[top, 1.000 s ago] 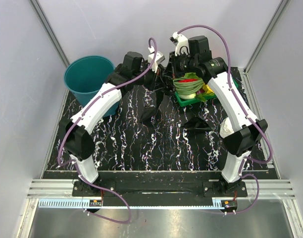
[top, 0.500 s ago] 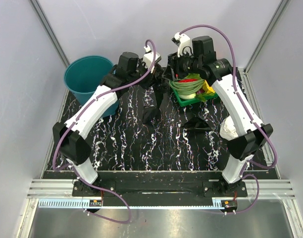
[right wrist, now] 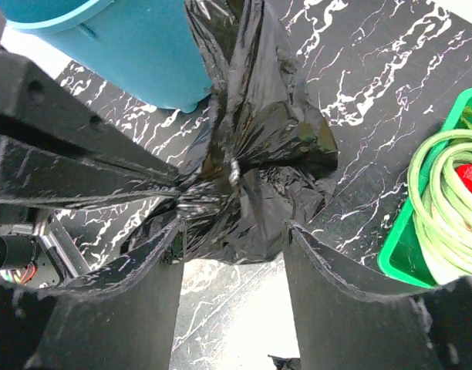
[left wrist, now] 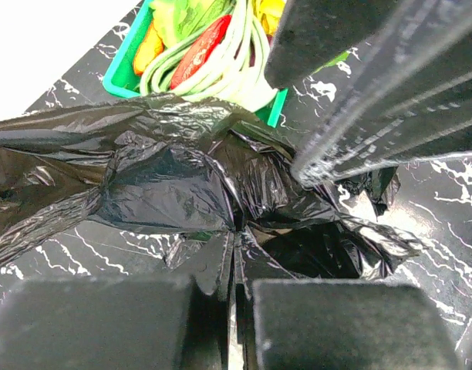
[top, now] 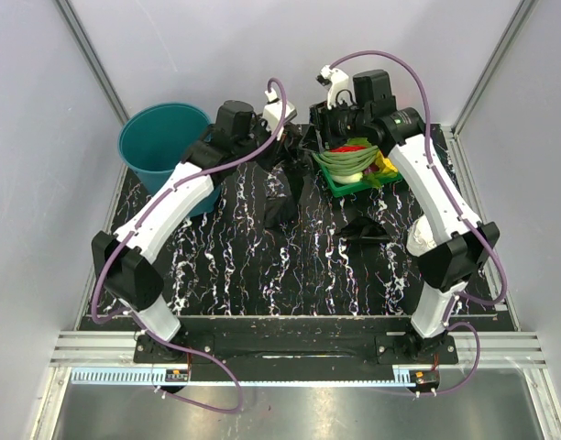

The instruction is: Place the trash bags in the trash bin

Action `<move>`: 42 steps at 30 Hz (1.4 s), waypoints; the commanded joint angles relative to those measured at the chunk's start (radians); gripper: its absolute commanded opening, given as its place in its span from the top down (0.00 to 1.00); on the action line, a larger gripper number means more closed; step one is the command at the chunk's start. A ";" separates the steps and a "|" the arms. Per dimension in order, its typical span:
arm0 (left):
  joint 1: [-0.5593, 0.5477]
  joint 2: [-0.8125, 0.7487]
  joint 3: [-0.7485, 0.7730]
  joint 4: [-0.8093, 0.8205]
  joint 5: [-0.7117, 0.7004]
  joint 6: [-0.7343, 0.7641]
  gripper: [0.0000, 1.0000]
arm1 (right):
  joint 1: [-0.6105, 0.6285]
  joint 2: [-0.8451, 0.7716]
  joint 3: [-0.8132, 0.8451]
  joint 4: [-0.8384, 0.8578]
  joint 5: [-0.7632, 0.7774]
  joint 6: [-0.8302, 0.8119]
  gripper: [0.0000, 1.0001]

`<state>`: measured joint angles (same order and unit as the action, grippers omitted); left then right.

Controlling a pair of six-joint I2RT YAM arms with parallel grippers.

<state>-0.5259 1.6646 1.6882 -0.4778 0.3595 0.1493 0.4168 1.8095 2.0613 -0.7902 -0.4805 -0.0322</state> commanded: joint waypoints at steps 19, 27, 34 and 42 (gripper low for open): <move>-0.016 -0.078 -0.038 0.030 0.079 0.049 1.00 | -0.021 0.087 0.080 0.023 -0.316 0.000 0.47; -0.017 -0.072 -0.024 0.028 0.084 0.049 1.00 | -0.021 0.074 0.051 0.023 -0.317 -0.021 0.88; -0.014 -0.088 -0.038 0.028 0.012 0.053 1.00 | -0.021 0.022 0.033 0.022 -0.172 -0.078 1.00; 0.041 -0.117 0.010 -0.011 -0.048 0.061 1.00 | -0.024 -0.024 0.077 -0.038 0.153 -0.184 1.00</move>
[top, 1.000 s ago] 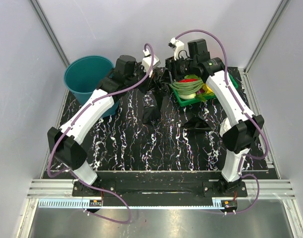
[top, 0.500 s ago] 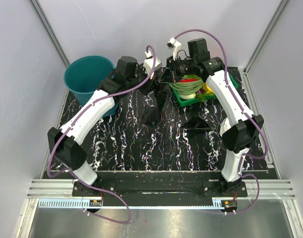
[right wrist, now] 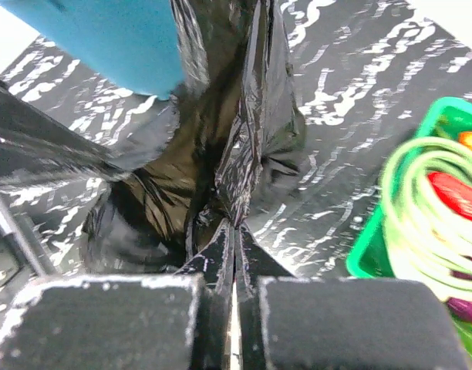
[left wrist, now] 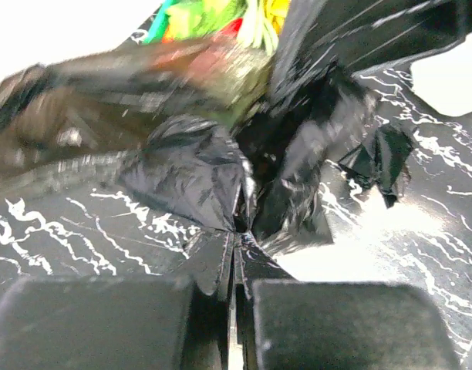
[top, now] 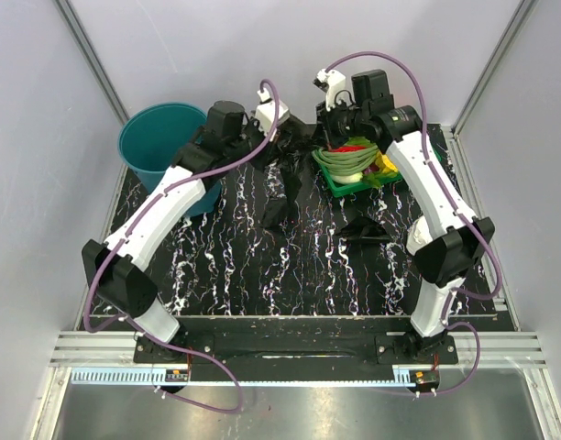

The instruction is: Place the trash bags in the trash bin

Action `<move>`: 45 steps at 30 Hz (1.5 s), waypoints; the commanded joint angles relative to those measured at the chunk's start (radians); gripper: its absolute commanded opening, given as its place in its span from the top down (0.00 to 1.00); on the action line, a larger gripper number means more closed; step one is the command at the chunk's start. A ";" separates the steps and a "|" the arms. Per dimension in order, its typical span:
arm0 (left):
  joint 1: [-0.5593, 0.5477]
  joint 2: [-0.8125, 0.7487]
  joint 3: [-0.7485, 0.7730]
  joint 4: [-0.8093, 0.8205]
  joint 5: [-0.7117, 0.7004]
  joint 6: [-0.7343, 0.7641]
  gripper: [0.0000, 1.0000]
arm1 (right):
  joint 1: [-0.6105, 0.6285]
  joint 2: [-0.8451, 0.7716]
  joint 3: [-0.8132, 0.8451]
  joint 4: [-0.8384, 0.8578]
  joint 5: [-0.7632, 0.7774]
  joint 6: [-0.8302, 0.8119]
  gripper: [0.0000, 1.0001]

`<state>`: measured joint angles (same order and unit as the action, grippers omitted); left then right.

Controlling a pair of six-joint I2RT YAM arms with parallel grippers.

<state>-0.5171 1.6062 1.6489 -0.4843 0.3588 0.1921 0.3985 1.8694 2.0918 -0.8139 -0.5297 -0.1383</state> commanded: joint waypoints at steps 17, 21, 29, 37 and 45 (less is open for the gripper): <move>0.135 -0.083 0.187 -0.040 -0.239 0.115 1.00 | -0.009 -0.174 0.050 -0.005 0.586 -0.263 1.00; 0.166 -0.091 0.229 -0.053 -0.248 0.130 1.00 | -0.009 -0.190 0.047 0.015 0.674 -0.302 1.00; 0.224 -0.101 0.285 -0.096 -0.227 0.161 1.00 | -0.013 -0.199 0.037 0.073 0.856 -0.377 1.00; 0.281 -0.112 0.259 -0.111 -0.205 0.185 1.00 | -0.033 -0.208 0.024 0.128 0.947 -0.423 1.00; 0.290 -0.037 0.238 -0.088 -0.029 0.057 1.00 | -0.027 -0.171 -0.013 0.102 0.573 -0.256 1.00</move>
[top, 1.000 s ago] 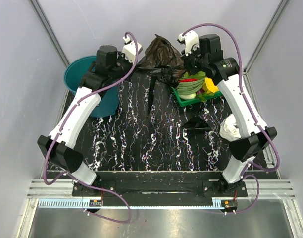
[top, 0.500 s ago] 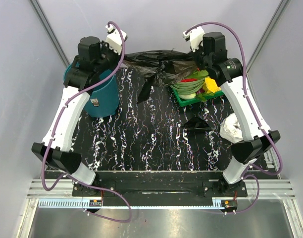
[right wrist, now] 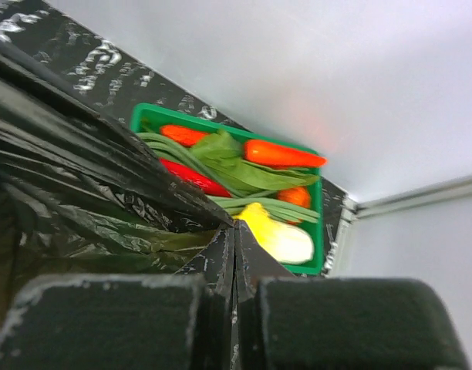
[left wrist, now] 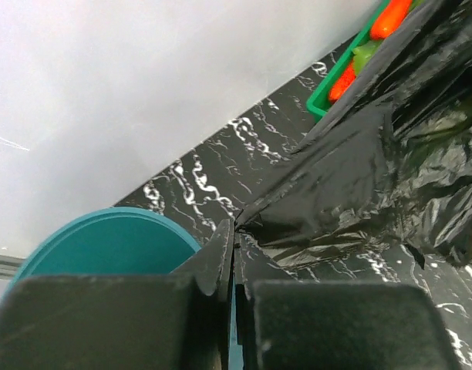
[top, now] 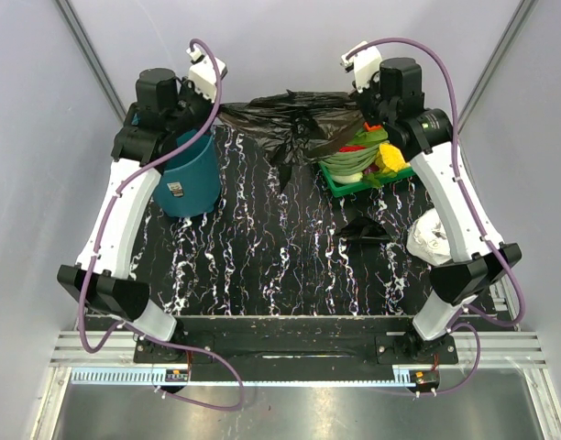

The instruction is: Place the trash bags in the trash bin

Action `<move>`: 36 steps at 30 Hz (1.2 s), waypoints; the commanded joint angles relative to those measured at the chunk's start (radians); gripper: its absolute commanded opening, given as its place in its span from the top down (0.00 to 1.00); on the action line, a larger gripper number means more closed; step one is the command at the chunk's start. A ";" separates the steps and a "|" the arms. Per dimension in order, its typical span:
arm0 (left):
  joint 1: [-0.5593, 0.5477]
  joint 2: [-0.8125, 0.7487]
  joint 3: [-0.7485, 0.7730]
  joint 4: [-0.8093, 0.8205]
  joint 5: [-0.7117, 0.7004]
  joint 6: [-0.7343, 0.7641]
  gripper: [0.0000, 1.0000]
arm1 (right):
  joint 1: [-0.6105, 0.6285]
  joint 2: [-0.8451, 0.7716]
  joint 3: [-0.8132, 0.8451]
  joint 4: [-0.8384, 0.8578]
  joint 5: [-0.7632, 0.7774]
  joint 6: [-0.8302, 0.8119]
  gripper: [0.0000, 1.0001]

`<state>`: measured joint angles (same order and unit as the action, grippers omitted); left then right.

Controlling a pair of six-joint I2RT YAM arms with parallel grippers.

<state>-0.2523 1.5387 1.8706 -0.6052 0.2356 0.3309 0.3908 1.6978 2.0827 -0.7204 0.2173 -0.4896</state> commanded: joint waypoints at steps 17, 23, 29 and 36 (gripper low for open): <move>-0.113 0.163 0.665 0.228 0.228 -0.023 1.00 | 0.019 0.227 0.748 0.225 -0.240 0.023 1.00; -0.163 0.016 0.501 -0.071 0.358 0.136 1.00 | 0.037 0.079 0.569 -0.056 -0.361 0.051 1.00; -0.376 -0.109 -0.665 -0.096 0.197 0.365 1.00 | 0.057 -0.283 -0.690 0.027 -0.490 0.040 1.00; -0.387 -0.098 -0.759 -0.117 0.162 0.376 1.00 | 0.059 -0.397 -0.908 0.039 -0.487 0.057 1.00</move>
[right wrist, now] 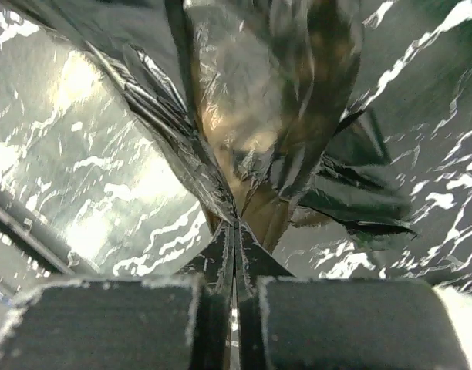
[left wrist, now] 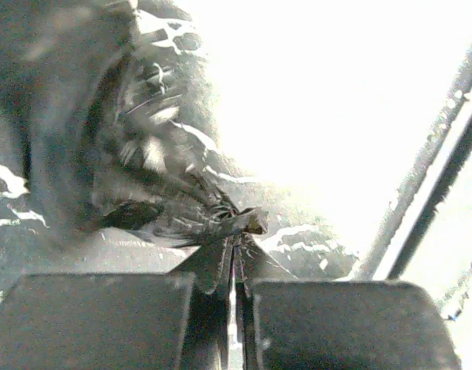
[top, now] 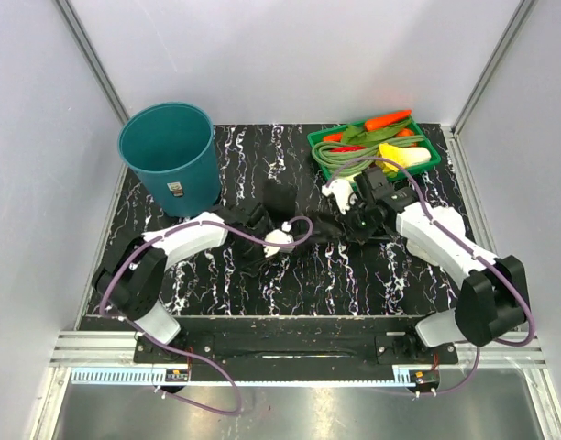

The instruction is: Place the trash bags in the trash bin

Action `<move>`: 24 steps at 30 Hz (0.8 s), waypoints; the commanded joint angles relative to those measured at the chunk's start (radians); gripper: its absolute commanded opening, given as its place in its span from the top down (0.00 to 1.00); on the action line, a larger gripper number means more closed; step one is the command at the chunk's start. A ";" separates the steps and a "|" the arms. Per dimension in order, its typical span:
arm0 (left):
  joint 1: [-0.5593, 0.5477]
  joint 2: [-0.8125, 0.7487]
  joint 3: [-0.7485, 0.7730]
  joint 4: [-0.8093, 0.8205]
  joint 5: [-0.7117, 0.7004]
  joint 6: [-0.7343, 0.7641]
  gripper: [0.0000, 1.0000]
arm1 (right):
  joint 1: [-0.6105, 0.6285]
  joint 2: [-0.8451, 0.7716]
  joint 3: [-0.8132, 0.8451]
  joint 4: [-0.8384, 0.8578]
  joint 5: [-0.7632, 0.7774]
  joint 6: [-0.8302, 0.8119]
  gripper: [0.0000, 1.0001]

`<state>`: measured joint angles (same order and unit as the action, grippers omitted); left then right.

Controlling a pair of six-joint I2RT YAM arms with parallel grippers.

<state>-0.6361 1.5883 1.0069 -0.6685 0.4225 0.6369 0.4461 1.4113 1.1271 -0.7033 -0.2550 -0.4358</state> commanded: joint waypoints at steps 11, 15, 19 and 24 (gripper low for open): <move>0.137 -0.073 0.867 0.100 -0.060 -0.191 1.00 | -0.017 0.185 0.932 -0.012 0.298 0.002 1.00; 0.185 0.011 1.242 0.175 -0.109 -0.334 1.00 | -0.018 0.372 1.495 -0.038 0.359 0.011 1.00; 0.205 0.047 1.452 0.279 -0.197 -0.398 1.00 | -0.018 0.443 1.806 0.052 0.381 -0.023 1.00; 0.257 0.041 1.532 0.302 -0.252 -0.471 1.00 | -0.018 0.399 1.864 0.119 0.434 -0.034 1.00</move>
<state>-0.4217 1.6245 2.5072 -0.4194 0.2455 0.2604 0.4297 1.8221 2.9013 -0.6430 0.1040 -0.4484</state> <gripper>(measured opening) 0.012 0.007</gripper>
